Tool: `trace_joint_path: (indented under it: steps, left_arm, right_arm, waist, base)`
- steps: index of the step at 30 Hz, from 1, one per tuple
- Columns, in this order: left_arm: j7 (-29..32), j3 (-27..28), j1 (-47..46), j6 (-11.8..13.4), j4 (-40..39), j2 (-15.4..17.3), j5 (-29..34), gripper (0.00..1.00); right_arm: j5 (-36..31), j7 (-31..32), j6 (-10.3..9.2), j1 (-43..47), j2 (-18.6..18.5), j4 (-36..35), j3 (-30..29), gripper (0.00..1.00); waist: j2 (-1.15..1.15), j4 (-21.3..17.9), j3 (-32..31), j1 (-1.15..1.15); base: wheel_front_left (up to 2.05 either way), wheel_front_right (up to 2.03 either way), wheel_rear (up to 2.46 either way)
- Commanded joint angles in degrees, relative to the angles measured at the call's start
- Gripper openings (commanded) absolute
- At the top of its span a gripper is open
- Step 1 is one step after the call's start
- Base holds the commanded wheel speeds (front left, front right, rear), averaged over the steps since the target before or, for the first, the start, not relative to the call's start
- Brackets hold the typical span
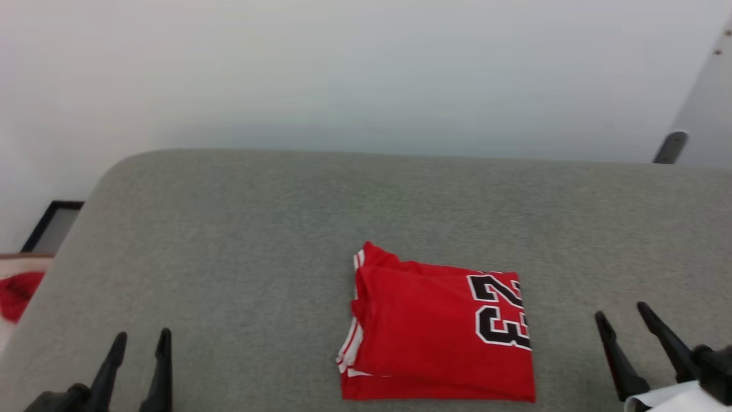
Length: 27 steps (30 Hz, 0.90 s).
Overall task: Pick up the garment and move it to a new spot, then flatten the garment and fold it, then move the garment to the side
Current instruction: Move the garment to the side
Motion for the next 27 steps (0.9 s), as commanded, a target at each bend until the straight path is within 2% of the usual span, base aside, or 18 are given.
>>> trace_joint_path:
  steps: [1, 10, 19, 27]
  left_arm:
    - [0.12, -0.06, -0.89, -0.02, 0.06, 0.14, 0.14, 1.00]
    - [0.11, -1.58, -2.26, 0.06, 0.08, -0.03, 0.12, 1.00]
    - [-0.01, -3.34, -4.43, -0.02, 0.97, -1.30, -0.18, 1.00]
    - [-0.12, -4.69, -6.86, -0.11, 2.22, -2.52, -0.22, 1.00]
  right_arm:
    - [0.14, 0.61, -0.05, -1.35, -0.41, 0.45, 1.20, 1.00]
    - [2.08, 6.91, -0.05, -6.03, -3.06, 3.33, 6.02, 1.00]
    - [5.07, 21.31, -0.05, -9.74, -6.01, 5.59, 8.08, 1.00]
    - [8.30, 33.49, -0.05, -10.61, -5.58, 5.65, 7.82, 1.00]
  waist:
    - [0.00, 2.51, 0.80, 0.00]
    - [0.00, 8.15, 2.80, 0.00]
    - [0.00, 11.43, 6.46, 0.00]
    - [0.00, 12.62, 9.43, 0.00]
  base:
    - [0.00, 0.00, 0.00]
    - [0.00, 0.00, 0.00]
    - [0.00, 0.00, 0.00]
    - [0.00, 0.00, 0.00]
